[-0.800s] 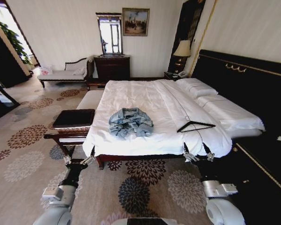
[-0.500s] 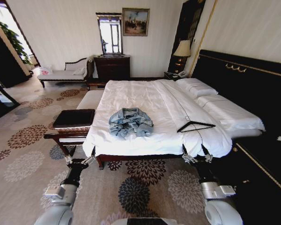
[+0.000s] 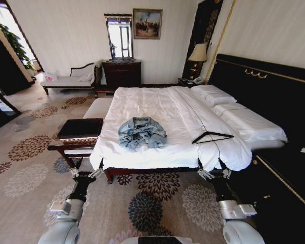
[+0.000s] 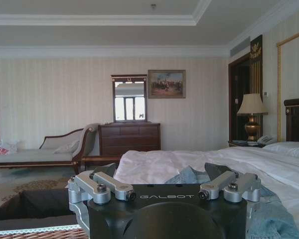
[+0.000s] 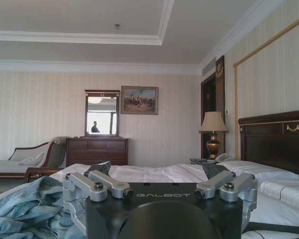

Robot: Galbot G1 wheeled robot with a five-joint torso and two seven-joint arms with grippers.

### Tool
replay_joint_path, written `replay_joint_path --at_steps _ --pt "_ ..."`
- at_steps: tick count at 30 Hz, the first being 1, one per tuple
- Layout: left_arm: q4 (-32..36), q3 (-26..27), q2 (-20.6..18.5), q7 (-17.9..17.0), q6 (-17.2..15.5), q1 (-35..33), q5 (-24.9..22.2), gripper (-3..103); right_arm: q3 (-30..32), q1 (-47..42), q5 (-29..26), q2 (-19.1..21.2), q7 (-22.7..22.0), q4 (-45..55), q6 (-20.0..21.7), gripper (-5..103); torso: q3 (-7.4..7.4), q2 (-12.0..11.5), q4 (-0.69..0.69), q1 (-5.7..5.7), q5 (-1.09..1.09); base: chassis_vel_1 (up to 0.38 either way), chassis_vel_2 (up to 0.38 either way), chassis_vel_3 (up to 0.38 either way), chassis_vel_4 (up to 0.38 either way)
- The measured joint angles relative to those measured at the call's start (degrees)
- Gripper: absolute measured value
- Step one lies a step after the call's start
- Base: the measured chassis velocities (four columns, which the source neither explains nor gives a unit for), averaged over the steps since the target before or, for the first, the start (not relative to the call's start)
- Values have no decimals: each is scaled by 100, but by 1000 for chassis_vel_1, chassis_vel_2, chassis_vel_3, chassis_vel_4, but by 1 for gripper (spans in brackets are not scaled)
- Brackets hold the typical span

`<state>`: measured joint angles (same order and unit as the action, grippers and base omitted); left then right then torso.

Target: Pick up the clothes from the bed and hang them on the clothes hanger.

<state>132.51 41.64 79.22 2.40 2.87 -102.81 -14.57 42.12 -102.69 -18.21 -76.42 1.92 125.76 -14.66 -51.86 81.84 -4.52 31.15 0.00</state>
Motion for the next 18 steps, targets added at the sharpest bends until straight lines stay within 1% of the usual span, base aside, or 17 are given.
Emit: replay_joint_path --at_steps 9,18 --pt "-39 -23 -23 0 40 9 2 100 -15 -1 38 -66 102 -53 -57 100 0 0 0 0 0 0 0 0 0" --pt "-22 -23 -20 0 60 -16 8 100 -33 26 85 -85 112 -91 -89 100 0 0 0 0 0 0 0 0 0"
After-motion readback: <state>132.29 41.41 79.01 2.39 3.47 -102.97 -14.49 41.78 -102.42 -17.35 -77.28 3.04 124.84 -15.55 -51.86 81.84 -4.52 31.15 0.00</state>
